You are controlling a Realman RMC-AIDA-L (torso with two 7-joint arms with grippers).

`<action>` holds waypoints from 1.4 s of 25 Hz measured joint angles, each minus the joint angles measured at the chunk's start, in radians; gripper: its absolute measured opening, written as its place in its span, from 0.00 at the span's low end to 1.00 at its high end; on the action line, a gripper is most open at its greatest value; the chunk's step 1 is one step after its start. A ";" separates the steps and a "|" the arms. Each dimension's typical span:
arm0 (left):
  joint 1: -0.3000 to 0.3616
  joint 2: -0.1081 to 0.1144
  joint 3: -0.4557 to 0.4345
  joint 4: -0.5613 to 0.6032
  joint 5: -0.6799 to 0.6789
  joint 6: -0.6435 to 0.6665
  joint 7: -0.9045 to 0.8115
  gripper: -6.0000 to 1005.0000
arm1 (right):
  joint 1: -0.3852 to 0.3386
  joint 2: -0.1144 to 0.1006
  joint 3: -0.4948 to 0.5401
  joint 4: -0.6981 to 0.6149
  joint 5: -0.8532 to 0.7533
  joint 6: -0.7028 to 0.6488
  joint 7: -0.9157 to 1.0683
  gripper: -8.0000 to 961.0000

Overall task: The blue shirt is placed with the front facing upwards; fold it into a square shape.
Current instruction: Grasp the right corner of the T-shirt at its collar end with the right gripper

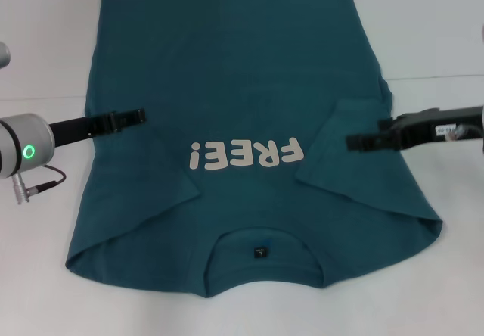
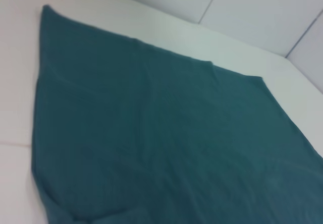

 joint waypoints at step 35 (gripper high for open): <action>0.049 -0.005 -0.004 0.064 -0.351 -0.011 0.469 0.85 | 0.193 -0.117 -0.001 0.081 -0.519 -0.211 0.617 0.98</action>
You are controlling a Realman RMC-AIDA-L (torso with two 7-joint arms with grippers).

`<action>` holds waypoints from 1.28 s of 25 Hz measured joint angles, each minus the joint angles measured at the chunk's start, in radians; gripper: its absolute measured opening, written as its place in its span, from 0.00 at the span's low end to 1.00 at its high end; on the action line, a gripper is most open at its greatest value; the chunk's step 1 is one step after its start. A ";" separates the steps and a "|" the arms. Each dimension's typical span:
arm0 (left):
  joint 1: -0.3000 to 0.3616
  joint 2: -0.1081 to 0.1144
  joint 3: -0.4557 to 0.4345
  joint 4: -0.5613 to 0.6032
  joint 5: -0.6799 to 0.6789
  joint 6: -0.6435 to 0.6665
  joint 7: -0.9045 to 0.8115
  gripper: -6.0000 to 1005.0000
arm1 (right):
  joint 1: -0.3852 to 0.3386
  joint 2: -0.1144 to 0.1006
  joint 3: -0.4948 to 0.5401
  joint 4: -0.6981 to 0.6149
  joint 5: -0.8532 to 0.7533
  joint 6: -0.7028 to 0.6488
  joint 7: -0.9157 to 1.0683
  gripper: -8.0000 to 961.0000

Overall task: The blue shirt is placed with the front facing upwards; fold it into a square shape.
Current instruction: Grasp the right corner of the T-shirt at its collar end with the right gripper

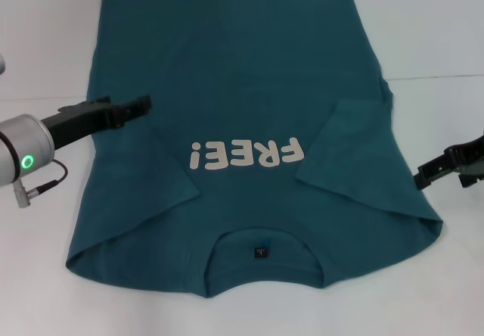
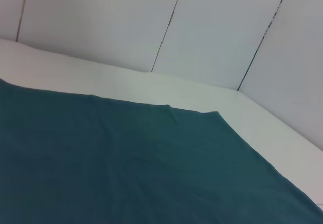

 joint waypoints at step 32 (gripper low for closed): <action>-0.003 -0.002 0.003 0.051 -0.049 0.006 -0.005 0.85 | -0.005 0.002 -0.003 0.124 -0.034 0.062 -0.021 0.95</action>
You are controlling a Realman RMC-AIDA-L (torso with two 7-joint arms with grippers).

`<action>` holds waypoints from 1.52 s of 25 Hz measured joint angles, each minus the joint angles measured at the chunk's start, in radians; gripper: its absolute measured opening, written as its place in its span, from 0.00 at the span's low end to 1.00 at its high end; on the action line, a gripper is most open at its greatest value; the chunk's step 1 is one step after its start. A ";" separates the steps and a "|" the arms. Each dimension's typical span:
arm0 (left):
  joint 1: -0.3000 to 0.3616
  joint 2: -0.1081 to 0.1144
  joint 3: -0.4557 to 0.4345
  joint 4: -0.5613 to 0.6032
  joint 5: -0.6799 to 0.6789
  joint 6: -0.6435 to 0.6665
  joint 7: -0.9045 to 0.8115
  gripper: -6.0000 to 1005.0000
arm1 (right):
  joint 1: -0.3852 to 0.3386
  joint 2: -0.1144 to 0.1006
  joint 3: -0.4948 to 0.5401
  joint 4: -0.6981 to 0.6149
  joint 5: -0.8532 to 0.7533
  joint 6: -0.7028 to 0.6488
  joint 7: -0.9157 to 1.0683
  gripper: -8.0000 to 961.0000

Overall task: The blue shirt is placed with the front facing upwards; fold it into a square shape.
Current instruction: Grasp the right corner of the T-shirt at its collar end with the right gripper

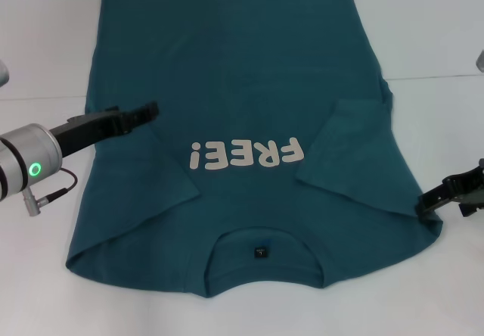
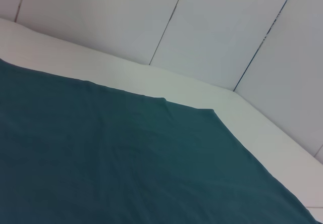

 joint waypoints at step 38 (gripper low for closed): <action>0.026 0.065 -0.013 -0.040 0.003 0.551 0.318 0.85 | 0.014 0.011 -0.029 0.057 -0.002 0.047 -0.003 0.85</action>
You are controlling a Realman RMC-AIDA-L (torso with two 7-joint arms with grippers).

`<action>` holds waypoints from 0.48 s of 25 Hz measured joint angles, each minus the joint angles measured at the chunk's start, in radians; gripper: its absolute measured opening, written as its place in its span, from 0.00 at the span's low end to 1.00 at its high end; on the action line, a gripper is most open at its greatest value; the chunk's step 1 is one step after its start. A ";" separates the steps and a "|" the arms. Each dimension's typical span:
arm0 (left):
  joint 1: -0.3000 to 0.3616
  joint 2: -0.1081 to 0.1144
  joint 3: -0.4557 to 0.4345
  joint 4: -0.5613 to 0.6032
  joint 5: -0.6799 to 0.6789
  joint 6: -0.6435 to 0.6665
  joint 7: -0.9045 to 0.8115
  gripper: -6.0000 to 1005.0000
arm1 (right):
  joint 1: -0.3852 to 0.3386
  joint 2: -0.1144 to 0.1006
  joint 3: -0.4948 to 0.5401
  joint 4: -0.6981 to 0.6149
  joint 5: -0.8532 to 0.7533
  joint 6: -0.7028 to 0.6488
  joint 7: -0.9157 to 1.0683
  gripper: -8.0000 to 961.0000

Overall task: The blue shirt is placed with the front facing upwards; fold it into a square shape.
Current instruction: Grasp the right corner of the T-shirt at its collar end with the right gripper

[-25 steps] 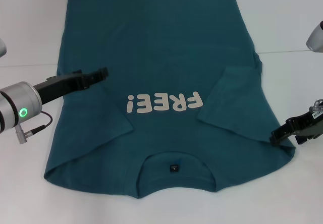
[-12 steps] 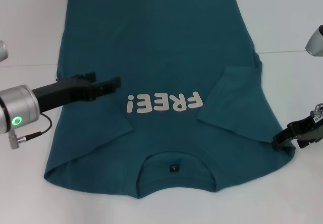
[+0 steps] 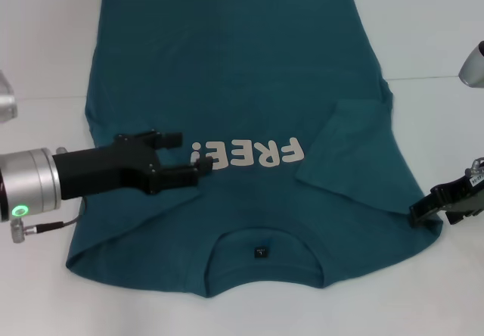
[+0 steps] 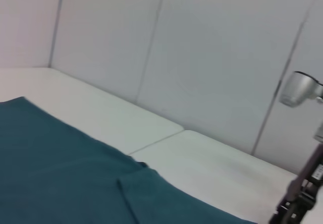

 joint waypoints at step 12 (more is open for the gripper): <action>-0.002 -0.006 -0.004 0.003 0.005 0.061 0.043 0.85 | 0.000 0.010 0.000 0.004 0.000 0.011 -0.002 0.77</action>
